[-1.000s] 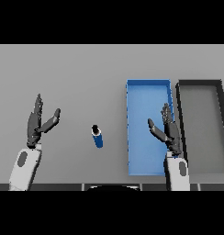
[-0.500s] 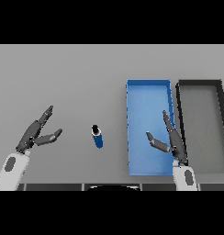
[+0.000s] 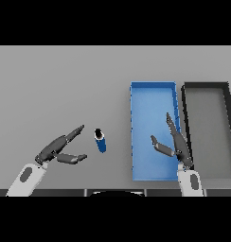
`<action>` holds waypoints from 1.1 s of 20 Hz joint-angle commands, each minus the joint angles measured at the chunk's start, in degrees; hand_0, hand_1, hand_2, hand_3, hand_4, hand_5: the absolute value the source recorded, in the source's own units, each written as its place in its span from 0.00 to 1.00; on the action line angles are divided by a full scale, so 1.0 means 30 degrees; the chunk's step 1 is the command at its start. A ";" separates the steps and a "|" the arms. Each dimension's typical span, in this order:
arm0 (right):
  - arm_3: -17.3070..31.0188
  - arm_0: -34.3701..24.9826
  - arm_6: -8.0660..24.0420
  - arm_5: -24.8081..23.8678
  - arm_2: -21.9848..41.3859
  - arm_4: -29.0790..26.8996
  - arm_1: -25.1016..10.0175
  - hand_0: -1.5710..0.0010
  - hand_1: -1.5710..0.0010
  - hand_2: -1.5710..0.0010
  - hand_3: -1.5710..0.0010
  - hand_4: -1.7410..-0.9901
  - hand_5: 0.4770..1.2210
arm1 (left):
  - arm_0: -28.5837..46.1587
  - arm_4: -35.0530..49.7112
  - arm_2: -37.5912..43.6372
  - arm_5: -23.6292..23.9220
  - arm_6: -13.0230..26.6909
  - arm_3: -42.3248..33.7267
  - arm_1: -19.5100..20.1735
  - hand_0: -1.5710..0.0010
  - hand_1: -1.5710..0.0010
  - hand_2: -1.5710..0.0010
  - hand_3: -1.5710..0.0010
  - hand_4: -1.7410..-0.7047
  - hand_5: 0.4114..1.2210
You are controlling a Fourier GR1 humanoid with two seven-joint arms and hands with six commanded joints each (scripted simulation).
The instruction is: Pick up the blue pipe and place it into the blue bin.
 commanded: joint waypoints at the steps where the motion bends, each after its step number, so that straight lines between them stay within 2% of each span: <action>1: -0.0168 0.0000 0.0201 -0.0029 -0.0007 -0.0014 -0.0006 1.00 1.00 1.00 1.00 0.60 0.23 | -0.0301 -0.0164 -0.0180 -0.0112 0.0097 0.0315 -0.0236 1.00 1.00 1.00 1.00 0.51 0.10; 3: -0.0219 -0.0165 0.0470 -0.0161 -0.0021 0.0013 0.0072 1.00 1.00 1.00 1.00 0.59 0.24 | -0.0337 -0.0824 -0.0559 0.0155 -0.0306 0.0446 -0.0715 1.00 1.00 1.00 1.00 0.52 0.09; 7: -0.0358 -0.0139 0.0788 0.0028 -0.0022 -0.0163 0.0039 1.00 1.00 1.00 1.00 0.58 0.24 | -0.0860 -0.2108 -0.1360 0.1099 -0.0793 0.1250 -0.2493 1.00 1.00 1.00 1.00 0.50 0.10; 9: -0.0204 -0.0147 0.0863 -0.0101 -0.0179 -0.0109 -0.0032 1.00 1.00 1.00 1.00 0.58 0.23 | -0.1335 -0.2449 -0.1545 0.1492 -0.0712 0.1932 -0.3364 1.00 1.00 1.00 1.00 0.49 0.11; 10: -0.0325 0.0131 0.0564 -0.0022 -0.0176 -0.0179 -0.0054 1.00 1.00 1.00 1.00 0.57 0.24 | -0.1471 -0.2604 -0.1619 0.1613 -0.0827 0.2266 -0.3691 1.00 1.00 1.00 1.00 0.50 0.11; 12: -0.0287 0.0123 0.0665 -0.0010 -0.0197 -0.0224 -0.0025 1.00 1.00 1.00 1.00 0.56 0.24 | -0.1978 -0.2616 -0.1785 0.1574 -0.0934 0.3156 -0.4598 1.00 1.00 1.00 1.00 0.50 0.11; 13: -0.0660 0.0451 0.0343 -0.0102 -0.0065 -0.0020 -0.0029 1.00 1.00 1.00 1.00 0.56 0.24 | -0.2013 -0.2722 -0.1851 0.1586 -0.1342 0.3450 -0.4824 1.00 1.00 1.00 1.00 0.51 0.11; 16: -0.0558 0.0311 0.0901 -0.0087 -0.0128 -0.0115 0.0001 1.00 1.00 1.00 1.00 0.55 0.25 | -0.2770 -0.3835 -0.2130 0.2141 -0.1579 0.4529 -0.5360 1.00 1.00 1.00 1.00 0.56 0.10; 19: -0.0528 0.0128 0.0886 -0.0011 -0.0326 -0.0226 -0.0234 1.00 1.00 1.00 1.00 0.56 0.25 | -0.3376 -0.3242 -0.2126 0.1741 -0.1445 0.5350 -0.6395 1.00 1.00 1.00 1.00 0.53 0.12; 21: -0.0562 0.0262 0.0722 0.0020 -0.0200 -0.0225 -0.0094 1.00 1.00 1.00 1.00 0.56 0.25 | -0.3456 -0.2814 -0.1958 0.1596 -0.1682 0.5829 -0.6888 1.00 1.00 0.95 0.96 0.48 0.19; 22: -0.0527 0.0390 0.0655 -0.0019 -0.0288 -0.0204 -0.0170 1.00 1.00 1.00 1.00 0.56 0.25 | -0.3315 -0.2733 -0.2024 0.1507 -0.1951 0.5876 -0.7028 1.00 0.94 0.87 0.87 0.45 0.24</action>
